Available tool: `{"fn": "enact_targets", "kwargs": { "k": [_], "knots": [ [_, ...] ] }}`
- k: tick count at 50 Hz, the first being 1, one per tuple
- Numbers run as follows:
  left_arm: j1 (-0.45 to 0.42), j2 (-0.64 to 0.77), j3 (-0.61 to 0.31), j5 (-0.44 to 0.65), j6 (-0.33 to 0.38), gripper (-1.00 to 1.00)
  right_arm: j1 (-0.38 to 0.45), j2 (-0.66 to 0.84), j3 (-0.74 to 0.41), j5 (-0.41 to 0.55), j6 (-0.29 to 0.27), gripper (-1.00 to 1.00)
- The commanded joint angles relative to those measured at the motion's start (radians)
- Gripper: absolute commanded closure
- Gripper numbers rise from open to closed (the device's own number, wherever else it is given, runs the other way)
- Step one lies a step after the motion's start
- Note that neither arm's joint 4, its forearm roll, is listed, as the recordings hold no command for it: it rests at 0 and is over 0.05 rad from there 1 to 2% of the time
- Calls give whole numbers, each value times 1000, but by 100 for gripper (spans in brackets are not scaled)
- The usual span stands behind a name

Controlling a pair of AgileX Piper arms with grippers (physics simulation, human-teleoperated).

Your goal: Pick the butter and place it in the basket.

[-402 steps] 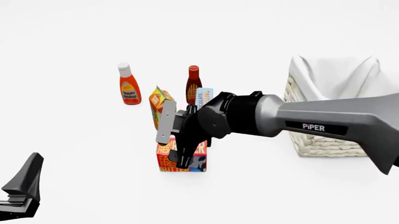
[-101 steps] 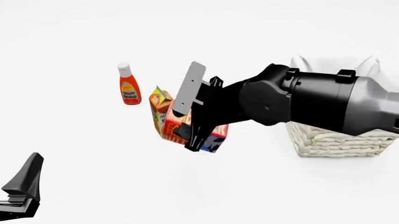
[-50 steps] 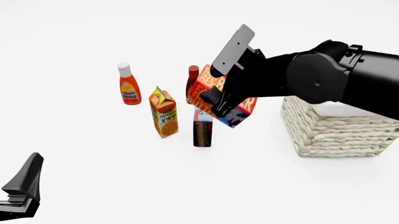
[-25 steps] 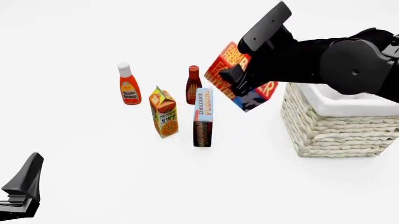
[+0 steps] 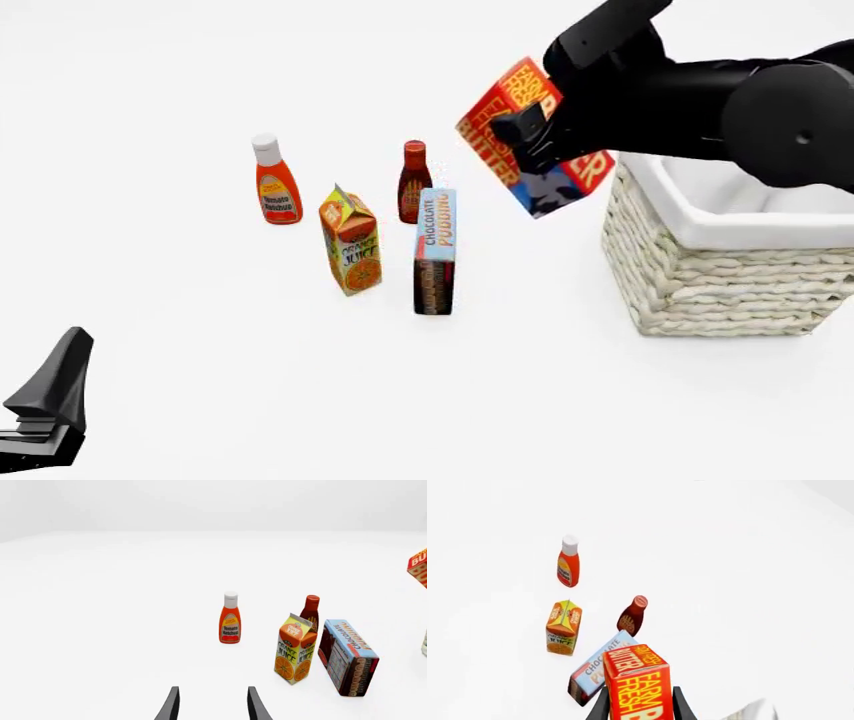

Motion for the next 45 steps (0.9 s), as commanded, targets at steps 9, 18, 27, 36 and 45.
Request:
{"fn": "enact_targets", "kwargs": {
  "k": [9,18,27,36,45],
  "knots": [
    [0,0,0,0,0,-100,-45,-50,5,-30,87,100],
    [0,0,0,0,0,-100,-78,-100,25,-55,151,100],
    [0,0,0,0,0,-100,-104,-146,61,-86,192,100],
    [0,0,0,0,0,-100,-122,-181,89,-106,223,100],
    [0,0,0,0,0,-100,-157,-235,123,-130,268,100]
  ]
}}
